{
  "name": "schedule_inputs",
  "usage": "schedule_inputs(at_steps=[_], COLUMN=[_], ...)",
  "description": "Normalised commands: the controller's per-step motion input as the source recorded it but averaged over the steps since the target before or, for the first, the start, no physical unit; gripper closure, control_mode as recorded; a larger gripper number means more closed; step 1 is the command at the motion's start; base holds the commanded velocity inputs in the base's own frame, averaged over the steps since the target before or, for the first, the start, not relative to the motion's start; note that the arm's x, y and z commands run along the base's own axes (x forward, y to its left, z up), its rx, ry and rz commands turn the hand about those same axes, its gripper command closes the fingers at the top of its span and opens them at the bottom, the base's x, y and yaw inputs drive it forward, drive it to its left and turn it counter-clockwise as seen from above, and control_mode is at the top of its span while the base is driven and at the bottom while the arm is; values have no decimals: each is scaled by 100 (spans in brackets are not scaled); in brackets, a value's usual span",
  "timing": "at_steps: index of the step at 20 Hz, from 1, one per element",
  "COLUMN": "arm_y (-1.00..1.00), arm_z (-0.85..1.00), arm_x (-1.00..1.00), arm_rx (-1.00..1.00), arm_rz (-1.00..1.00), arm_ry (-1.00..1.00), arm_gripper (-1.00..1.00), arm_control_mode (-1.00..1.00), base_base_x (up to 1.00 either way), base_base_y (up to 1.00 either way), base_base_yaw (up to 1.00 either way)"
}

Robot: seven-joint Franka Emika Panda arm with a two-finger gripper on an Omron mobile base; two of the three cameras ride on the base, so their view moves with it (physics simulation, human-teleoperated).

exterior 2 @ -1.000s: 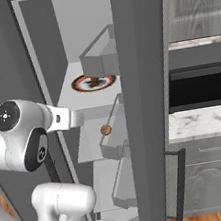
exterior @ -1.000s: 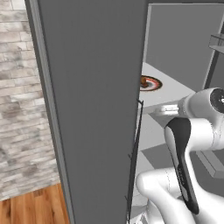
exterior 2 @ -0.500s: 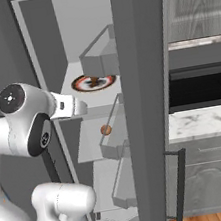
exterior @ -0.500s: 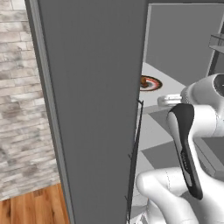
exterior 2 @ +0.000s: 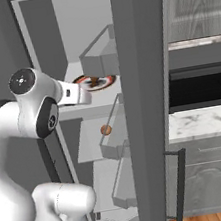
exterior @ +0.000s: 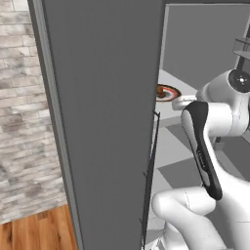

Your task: Retrieve the chicken drumstick from the fridge and place it on the saucepan with marinade on the stove.

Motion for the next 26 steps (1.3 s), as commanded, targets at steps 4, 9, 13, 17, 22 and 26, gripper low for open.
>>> schedule_inputs(at_steps=[4,9,13,17,22,26], arm_y=[-11,-2,0,-4,-12,-6], arm_z=[0,0,0,0,0,0], arm_x=[25,35,40,19,8,15], arm_rx=[0,0,0,0,0,0], arm_rz=[1,3,3,5,5,4], arm_ry=[0,3,3,1,0,0], arm_gripper=[-100,-100,-100,-100,-100,-100], arm_control_mode=[-100,-100,-100,-100,-100,-100], base_base_x=[0,0,0,0,0,0], base_base_y=[0,0,0,0,0,0], base_base_yaw=[0,0,0,0,0,0])
